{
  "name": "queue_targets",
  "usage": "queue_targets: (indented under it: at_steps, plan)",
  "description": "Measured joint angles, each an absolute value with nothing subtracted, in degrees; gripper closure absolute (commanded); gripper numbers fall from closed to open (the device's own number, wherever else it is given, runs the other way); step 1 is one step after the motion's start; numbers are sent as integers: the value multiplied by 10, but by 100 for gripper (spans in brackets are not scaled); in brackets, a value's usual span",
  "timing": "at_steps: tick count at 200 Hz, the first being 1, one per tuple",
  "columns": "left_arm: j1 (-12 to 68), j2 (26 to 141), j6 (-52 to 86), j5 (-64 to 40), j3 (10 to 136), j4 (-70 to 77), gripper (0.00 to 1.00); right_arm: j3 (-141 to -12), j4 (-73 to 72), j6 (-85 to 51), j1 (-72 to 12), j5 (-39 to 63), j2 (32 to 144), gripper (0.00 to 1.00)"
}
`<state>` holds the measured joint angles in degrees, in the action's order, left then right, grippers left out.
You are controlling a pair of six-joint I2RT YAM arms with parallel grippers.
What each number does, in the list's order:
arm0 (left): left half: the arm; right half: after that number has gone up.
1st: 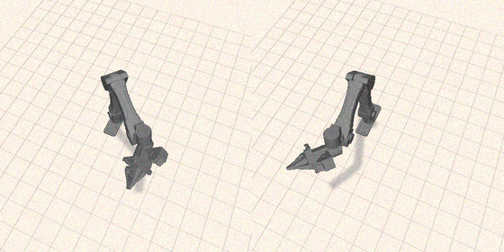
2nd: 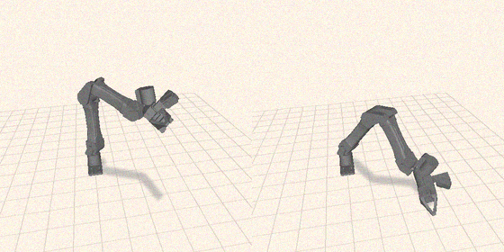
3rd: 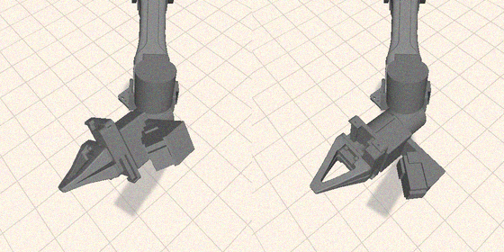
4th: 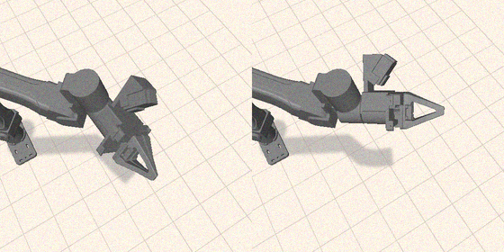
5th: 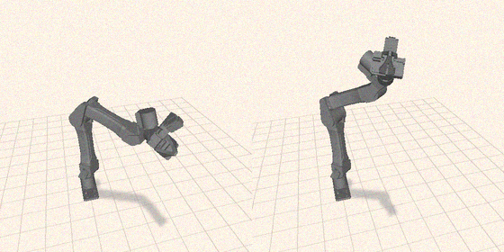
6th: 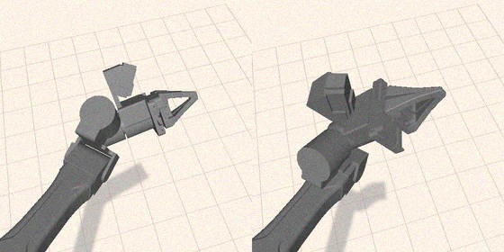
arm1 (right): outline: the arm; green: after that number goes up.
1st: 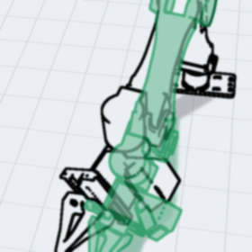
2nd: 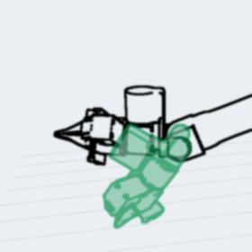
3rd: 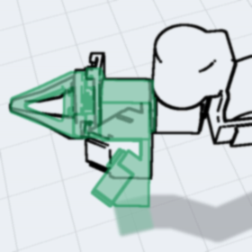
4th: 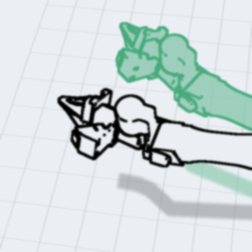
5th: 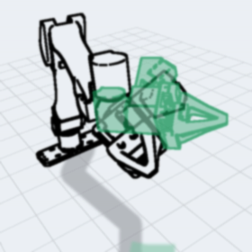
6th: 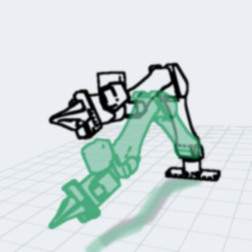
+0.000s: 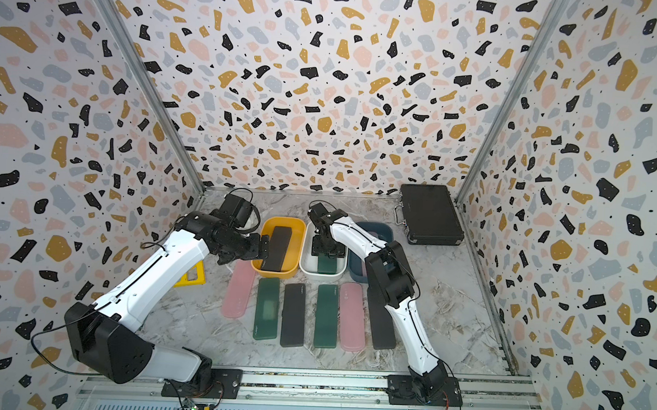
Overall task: Place the pencil cases by color into the storage box
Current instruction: Place the pencil case at the storage box.
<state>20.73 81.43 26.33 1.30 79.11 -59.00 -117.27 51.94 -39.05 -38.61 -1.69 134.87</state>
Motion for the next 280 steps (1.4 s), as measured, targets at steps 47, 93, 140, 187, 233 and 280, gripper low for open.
queue_targets:
  at_steps: [47,93,140,187,233,280]
  plan:
    - [207,814,263,13,791,-590,4,-1159,516,-396,-386,-17,1349,34]
    - [207,814,263,13,791,-590,4,-1148,514,-399,-386,-17,1348,32]
    - [207,814,262,13,787,-590,3,-1145,509,-399,-386,-17,1346,21]
    - [207,814,262,13,783,-591,3,-1139,495,-401,-387,-13,1346,14]
    - [207,814,262,14,783,-591,2,-1139,492,-401,-388,-12,1346,10]
    - [207,809,262,17,783,-596,1,-1139,490,-403,-389,-16,1345,6]
